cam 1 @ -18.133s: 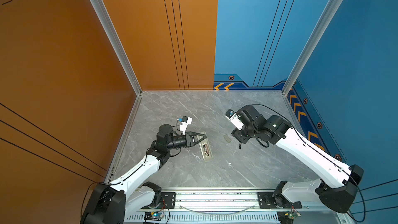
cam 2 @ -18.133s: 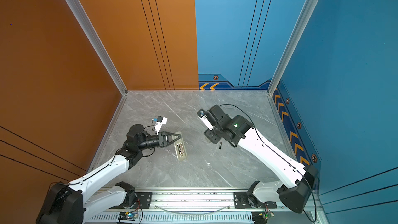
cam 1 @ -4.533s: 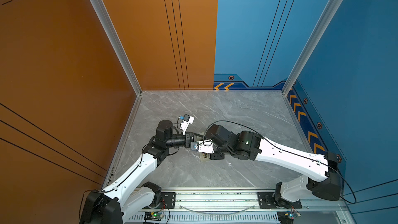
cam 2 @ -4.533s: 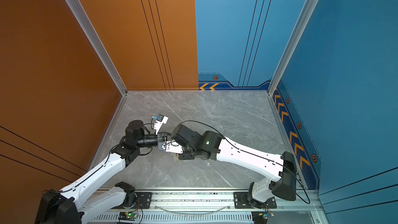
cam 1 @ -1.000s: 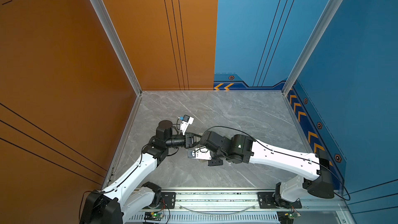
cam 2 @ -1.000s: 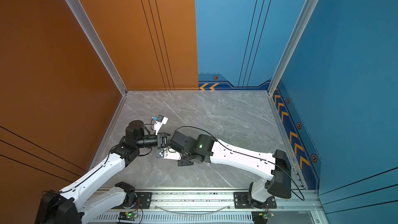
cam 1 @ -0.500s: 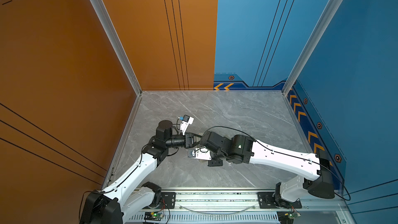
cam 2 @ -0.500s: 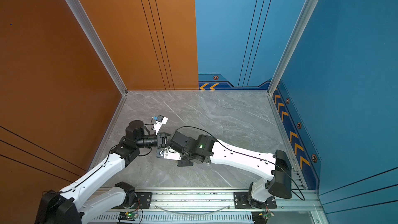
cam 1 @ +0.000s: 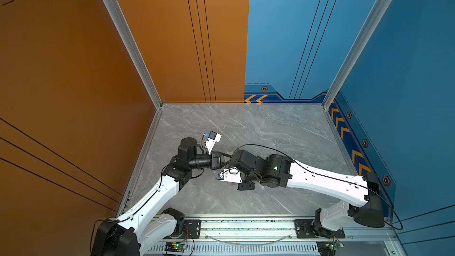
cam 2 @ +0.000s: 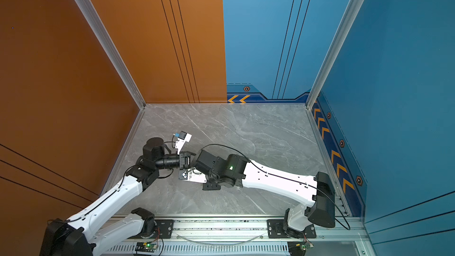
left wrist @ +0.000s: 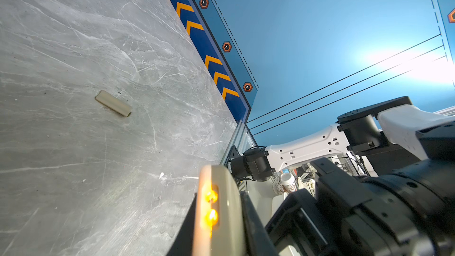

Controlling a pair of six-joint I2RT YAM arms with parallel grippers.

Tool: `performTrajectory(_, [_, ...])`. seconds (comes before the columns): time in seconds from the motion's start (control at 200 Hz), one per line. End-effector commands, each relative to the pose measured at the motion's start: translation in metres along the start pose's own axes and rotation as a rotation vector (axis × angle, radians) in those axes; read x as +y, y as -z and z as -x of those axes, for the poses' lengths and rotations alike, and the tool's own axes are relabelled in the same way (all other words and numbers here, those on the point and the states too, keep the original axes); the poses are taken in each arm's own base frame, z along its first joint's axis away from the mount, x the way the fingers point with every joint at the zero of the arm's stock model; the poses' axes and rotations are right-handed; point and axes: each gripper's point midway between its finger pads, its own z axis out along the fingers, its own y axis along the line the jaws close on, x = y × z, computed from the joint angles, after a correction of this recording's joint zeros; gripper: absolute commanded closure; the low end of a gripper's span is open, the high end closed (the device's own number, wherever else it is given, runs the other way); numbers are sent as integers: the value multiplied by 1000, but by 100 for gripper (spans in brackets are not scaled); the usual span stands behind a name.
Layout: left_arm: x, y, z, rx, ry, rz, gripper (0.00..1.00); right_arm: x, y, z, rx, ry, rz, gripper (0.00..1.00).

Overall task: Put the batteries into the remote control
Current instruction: 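Press down along the second battery with closed right gripper tips while left holds remote, then lift the right gripper off the batteries and draw it away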

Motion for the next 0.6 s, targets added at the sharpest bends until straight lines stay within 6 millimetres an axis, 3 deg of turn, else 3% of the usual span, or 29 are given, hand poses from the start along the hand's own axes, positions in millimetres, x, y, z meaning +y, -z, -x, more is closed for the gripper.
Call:
performTrajectory(0.0, [-26,5,12,-13,-68,-65,100,1,-10,2,-11,-26,10,94])
performTrajectory(0.451, [-25,5,13,-18,-66,-62,100,-3,-39,-5,72,-80,-35,97])
performTrajectory(0.591, [-23,6,13,-18,-65,-58,100,-4,-37,-4,69,-80,-42,97])
